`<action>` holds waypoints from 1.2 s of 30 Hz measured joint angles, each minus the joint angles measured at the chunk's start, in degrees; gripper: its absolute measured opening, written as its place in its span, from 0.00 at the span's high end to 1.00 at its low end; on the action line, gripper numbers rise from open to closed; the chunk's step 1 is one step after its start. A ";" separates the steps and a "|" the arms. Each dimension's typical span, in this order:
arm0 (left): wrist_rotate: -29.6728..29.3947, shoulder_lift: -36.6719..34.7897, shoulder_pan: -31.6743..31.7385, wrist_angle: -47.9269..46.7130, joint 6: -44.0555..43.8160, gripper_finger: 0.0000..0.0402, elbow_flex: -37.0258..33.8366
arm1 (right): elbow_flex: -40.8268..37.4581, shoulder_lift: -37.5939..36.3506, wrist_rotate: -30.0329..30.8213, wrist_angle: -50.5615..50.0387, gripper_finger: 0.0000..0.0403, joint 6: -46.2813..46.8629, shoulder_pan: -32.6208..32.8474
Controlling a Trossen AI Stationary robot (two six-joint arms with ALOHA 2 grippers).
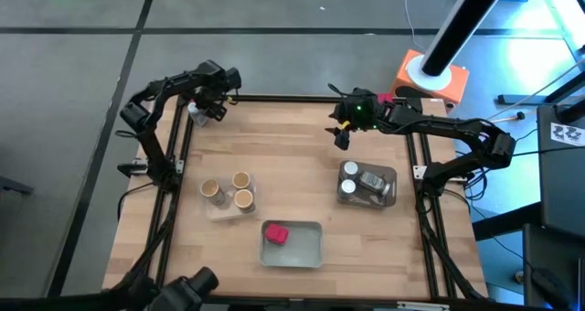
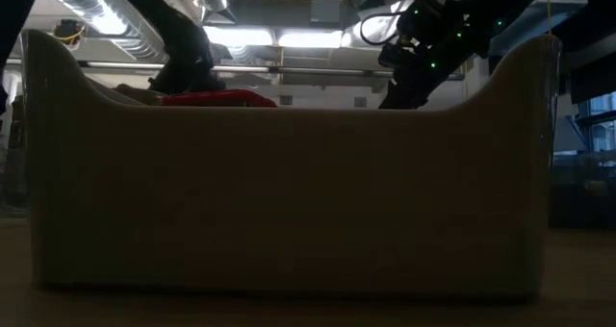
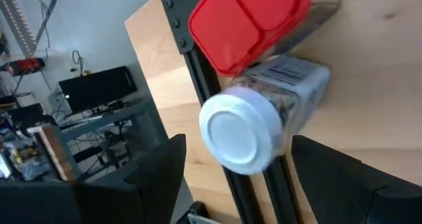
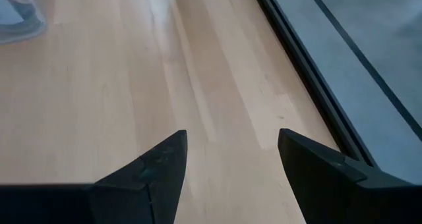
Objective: Sort spices by type
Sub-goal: Put the white seasoning bottle into the black bin
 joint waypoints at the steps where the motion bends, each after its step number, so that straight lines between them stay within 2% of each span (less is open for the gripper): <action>1: -0.06 0.00 0.36 0.24 0.19 0.34 -0.57 | 0.00 0.00 -0.53 -0.02 0.41 0.01 0.00; 4: 0.04 0.00 1.11 1.80 -0.06 0.34 -2.30 | 0.00 0.00 -2.18 -0.02 0.41 0.02 0.00; 13: -0.13 -0.28 1.27 6.02 3.19 0.34 -6.05 | 0.00 0.00 -2.19 -0.48 0.41 0.02 0.00; 22: 0.55 -0.52 0.08 6.60 5.28 0.34 -6.14 | 0.00 0.00 -2.19 -0.41 0.41 0.02 0.00; 36: 3.10 -0.38 -7.06 5.48 3.85 0.34 -3.66 | 0.00 0.00 -2.19 -0.24 0.41 0.02 0.00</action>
